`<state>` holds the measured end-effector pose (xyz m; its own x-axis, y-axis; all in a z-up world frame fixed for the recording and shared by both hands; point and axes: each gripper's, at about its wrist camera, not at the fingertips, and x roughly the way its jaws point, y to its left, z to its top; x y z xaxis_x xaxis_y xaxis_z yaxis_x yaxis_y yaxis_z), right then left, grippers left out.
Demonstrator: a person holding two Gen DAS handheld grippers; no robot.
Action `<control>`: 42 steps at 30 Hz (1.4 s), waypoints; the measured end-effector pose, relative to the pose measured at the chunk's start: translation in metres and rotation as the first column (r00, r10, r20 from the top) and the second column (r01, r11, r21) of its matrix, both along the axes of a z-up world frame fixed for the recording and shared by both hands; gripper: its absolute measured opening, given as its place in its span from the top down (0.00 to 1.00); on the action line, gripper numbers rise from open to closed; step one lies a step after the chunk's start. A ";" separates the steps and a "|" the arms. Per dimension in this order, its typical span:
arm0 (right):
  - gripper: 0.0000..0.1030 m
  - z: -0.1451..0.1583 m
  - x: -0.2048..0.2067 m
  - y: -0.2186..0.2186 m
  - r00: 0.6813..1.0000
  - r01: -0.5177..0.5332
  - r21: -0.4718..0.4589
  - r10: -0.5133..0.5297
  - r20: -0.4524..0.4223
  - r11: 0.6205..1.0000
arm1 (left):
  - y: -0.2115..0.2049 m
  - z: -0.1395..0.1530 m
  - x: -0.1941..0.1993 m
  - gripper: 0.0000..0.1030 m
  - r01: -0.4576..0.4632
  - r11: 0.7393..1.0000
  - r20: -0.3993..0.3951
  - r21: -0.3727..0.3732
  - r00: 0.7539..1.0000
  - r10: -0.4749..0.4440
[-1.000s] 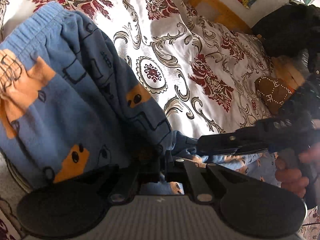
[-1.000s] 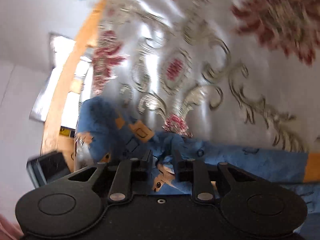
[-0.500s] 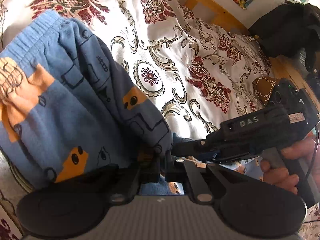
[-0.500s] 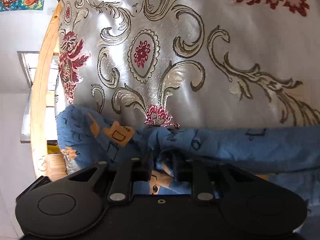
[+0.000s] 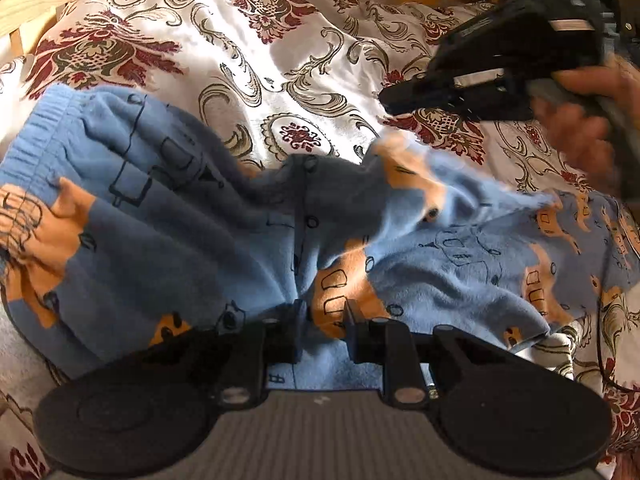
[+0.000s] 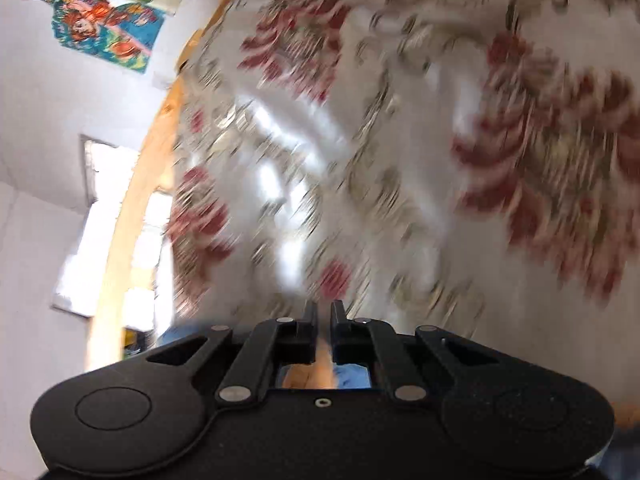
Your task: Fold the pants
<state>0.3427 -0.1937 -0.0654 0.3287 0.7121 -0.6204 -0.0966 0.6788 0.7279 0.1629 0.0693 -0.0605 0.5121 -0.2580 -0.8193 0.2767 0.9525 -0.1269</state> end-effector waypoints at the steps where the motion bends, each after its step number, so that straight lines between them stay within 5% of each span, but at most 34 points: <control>1: 0.97 -0.004 0.008 -0.005 1.000 0.014 -0.007 -0.014 0.018 1.000 | 0.000 0.000 0.000 0.77 -0.001 1.000 -0.001 -0.002 1.000 0.001; 4: 0.90 -0.005 0.018 -0.018 0.997 0.028 -0.021 -0.026 0.067 0.999 | 0.002 0.002 -0.001 0.76 -0.004 1.000 -0.006 -0.012 1.000 0.004; 8: 0.80 0.021 -0.017 -0.012 0.975 -0.135 -0.039 0.140 0.174 0.990 | 0.008 0.013 0.001 0.73 -0.016 0.998 0.005 -0.053 1.000 0.016; 10: 0.61 0.020 -0.038 0.003 0.962 -0.231 0.023 0.225 0.154 0.973 | 0.007 0.015 0.003 0.68 -0.023 0.999 0.030 -0.042 0.999 0.024; 13: 0.59 -0.008 -0.056 0.028 0.942 -0.313 -0.049 0.317 0.114 0.948 | 0.006 0.010 0.005 0.68 -0.038 0.999 0.028 0.008 0.999 0.038; 14: 0.60 -0.021 -0.056 0.032 0.941 -0.297 -0.166 0.317 0.118 0.941 | 0.005 0.009 0.004 0.70 -0.034 0.999 0.033 0.027 0.999 0.033; 16: 0.95 -0.034 -0.050 0.018 0.961 -0.198 -0.220 0.234 0.151 0.955 | 0.002 0.008 0.000 0.70 -0.023 0.998 0.045 0.063 0.999 0.020; 17: 0.93 -0.032 -0.048 0.003 0.975 -0.123 -0.195 0.155 0.157 0.973 | 0.001 0.009 -0.002 0.70 -0.020 0.997 0.048 0.077 0.999 0.017; 19: 0.49 -0.013 -0.057 -0.030 0.967 -0.003 -0.156 0.042 0.253 0.988 | -0.002 0.012 -0.006 0.68 -0.019 0.995 0.048 0.100 0.999 0.014; 20: 0.44 -0.001 -0.066 -0.043 0.953 0.010 -0.152 0.036 0.300 0.988 | -0.004 0.015 -0.008 0.63 -0.024 0.994 0.048 0.107 0.999 0.019; 25: 0.29 0.036 -0.150 -0.093 0.912 0.058 -0.193 0.027 0.409 0.979 | -0.033 0.034 -0.024 0.46 0.032 0.996 0.119 0.089 0.992 -0.042; 30: 0.13 0.004 -0.243 -0.130 0.919 0.166 -0.274 -0.048 0.391 0.948 | -0.094 0.031 -0.031 0.20 0.193 0.979 0.157 0.065 0.967 -0.201; 33: 0.11 -0.023 -0.271 -0.168 0.920 0.297 -0.312 -0.183 0.348 0.902 | -0.139 0.005 -0.028 0.17 0.336 0.921 0.069 0.196 0.932 -0.355; 37: 0.03 -0.019 -0.328 -0.223 0.840 0.490 -0.256 -0.372 0.395 0.833 | -0.164 -0.005 -0.045 0.16 0.463 0.804 -0.001 0.372 0.867 -0.499; 42: 0.01 -0.012 -0.370 -0.240 0.756 0.595 -0.269 -0.414 0.507 0.758 | -0.226 0.031 -0.037 0.06 0.517 0.801 0.073 0.301 0.825 -0.560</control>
